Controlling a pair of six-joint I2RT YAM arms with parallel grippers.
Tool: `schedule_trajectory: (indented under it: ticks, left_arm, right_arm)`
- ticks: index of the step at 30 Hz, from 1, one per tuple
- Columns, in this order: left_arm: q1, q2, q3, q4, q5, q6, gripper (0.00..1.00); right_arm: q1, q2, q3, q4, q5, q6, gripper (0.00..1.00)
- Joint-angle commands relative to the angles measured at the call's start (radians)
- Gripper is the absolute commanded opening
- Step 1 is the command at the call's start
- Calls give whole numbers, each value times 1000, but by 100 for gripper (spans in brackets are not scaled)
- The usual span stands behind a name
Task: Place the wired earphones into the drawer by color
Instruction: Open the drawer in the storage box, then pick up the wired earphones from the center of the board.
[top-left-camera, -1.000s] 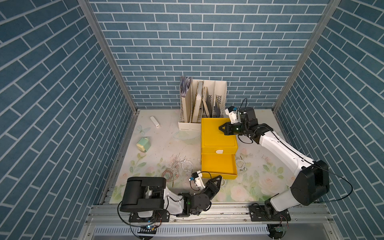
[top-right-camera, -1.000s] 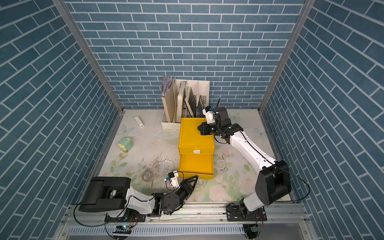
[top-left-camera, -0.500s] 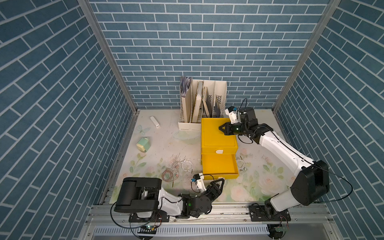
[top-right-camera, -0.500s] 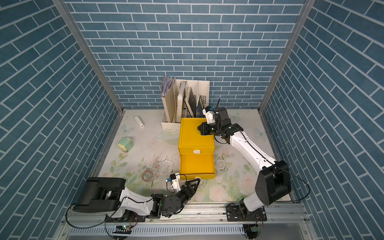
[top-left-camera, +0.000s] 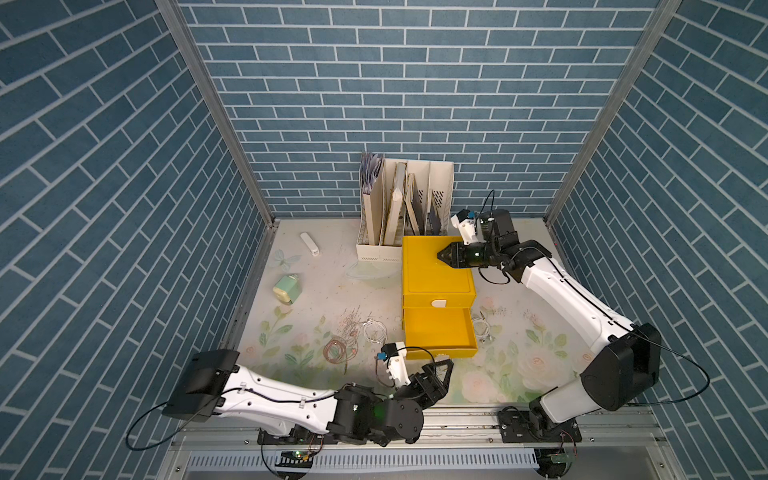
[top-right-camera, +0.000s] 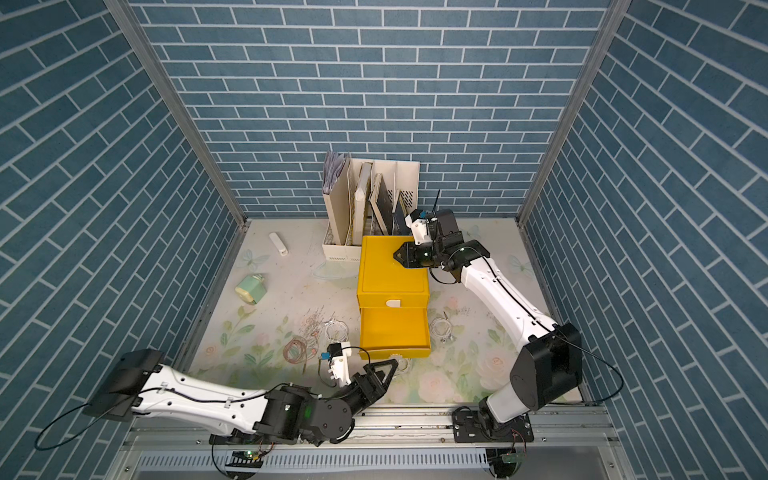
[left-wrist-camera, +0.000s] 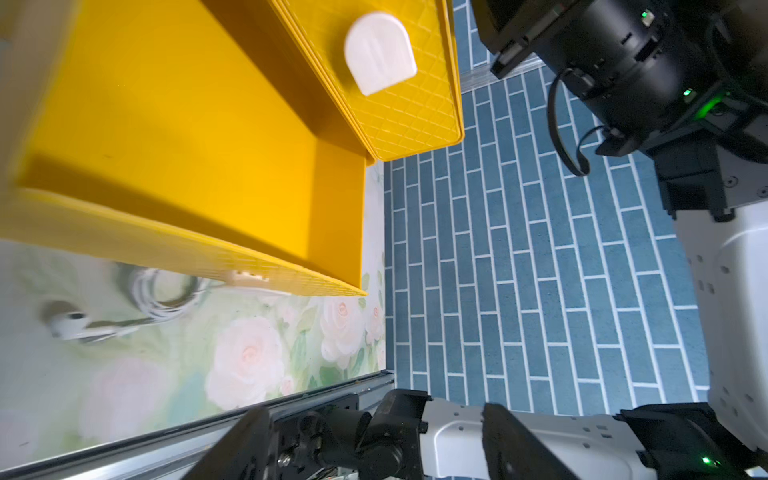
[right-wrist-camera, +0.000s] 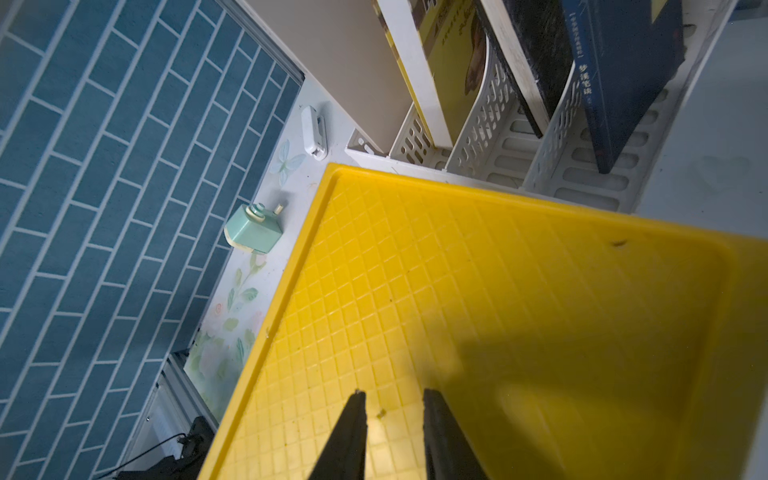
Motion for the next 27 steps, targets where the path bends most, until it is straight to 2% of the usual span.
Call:
schedule_trajectory:
  ticks: [1,5,6,7,9,14,18,23,27]
  left_arm:
    - [-23,-80,39,-420,-82,-69,85]
    - [-18,-153,185,-766,-151,-130,85]
    - [-8,-174,214,-816,-160,-110,85]
    - [12,-190,238,-852,-152,-93,85]
    - [105,-224,283,-926,-82,-43,85]
    - [440,-213,321,-906,202,277,84]
    - [592,-132,330,-898,283,395,84]
    - [862,-151,225,-750,487,576,84]
    - [1041,-156,166,-720,575,670,84]
  right_arm:
    - [-1,-35,43,-76,16,-35,33]
    - [-1,-63,35,-87,19,-36,35]
    - [-1,-72,29,-85,20,-35,35]
    - [-1,-80,22,-84,21,-32,36]
    - [-1,-94,7,-84,21,-30,36]
    - [-1,-122,-39,-91,21,-30,36]
    - [1,-152,-80,-92,24,-28,36]
    - [1,-172,-103,-106,33,-37,37]
    - [-1,-184,-127,-106,44,-50,40]
